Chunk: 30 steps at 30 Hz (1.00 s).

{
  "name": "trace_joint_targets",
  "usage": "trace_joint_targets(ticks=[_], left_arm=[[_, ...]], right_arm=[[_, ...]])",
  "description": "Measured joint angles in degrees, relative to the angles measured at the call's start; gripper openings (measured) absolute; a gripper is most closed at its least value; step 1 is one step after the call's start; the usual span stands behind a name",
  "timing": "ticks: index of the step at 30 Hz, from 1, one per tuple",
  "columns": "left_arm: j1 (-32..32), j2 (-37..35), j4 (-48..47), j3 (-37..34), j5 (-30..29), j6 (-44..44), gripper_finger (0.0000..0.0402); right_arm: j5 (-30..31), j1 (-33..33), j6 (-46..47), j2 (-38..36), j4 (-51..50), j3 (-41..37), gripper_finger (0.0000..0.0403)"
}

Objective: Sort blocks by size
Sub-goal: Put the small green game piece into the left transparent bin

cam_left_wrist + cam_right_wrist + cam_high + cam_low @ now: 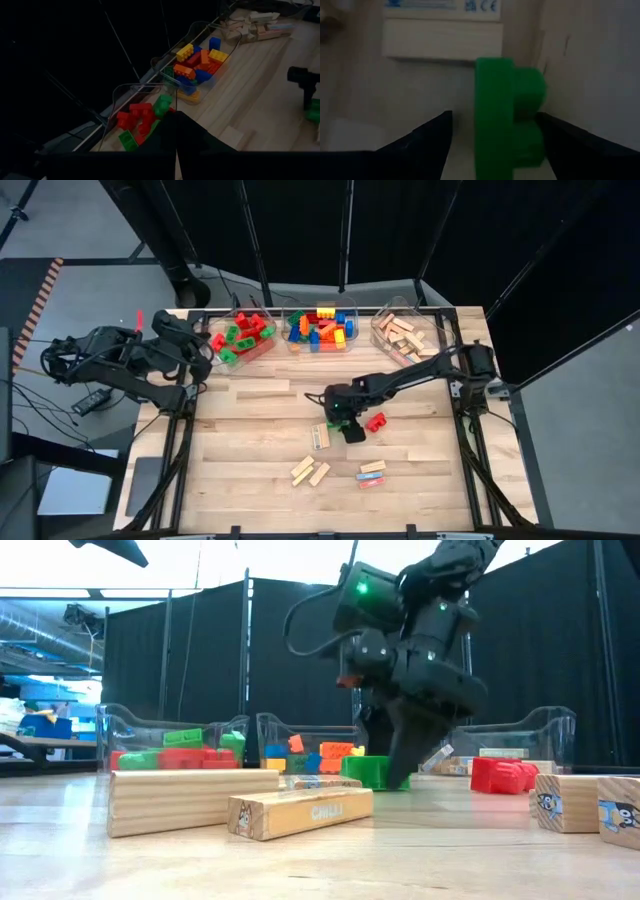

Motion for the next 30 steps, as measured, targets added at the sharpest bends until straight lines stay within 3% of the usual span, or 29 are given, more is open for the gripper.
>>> trace_joint_targets(ticks=[4,8,15,20,25,30], left_arm=[[0.0,0.0,0.0,0.0,0.0,0.0,0.0004],[0.0,0.0,0.0,0.0,0.0,0.0,0.0004],[0.0,0.0,-0.1,0.0,0.0,0.3,0.0004],[0.0,0.0,0.0,0.0,0.0,0.3,0.0004],[0.0,0.0,0.0,0.0,0.0,0.3,0.0004],[0.0,0.0,0.0,0.0,0.0,0.3,0.0004]], right_arm=[[1.4,0.3,4.7,2.5,0.4,0.3,0.0269],[3.4,0.7,7.5,2.5,0.1,0.3,0.0173],[5.8,0.0,8.3,1.4,-5.2,3.9,0.0178],[8.1,-2.6,5.4,1.1,-8.9,13.5,0.0178],[12.7,-7.4,2.3,1.1,-0.4,22.1,0.0178],[16.9,-13.0,0.2,2.0,12.2,25.3,0.0178]])
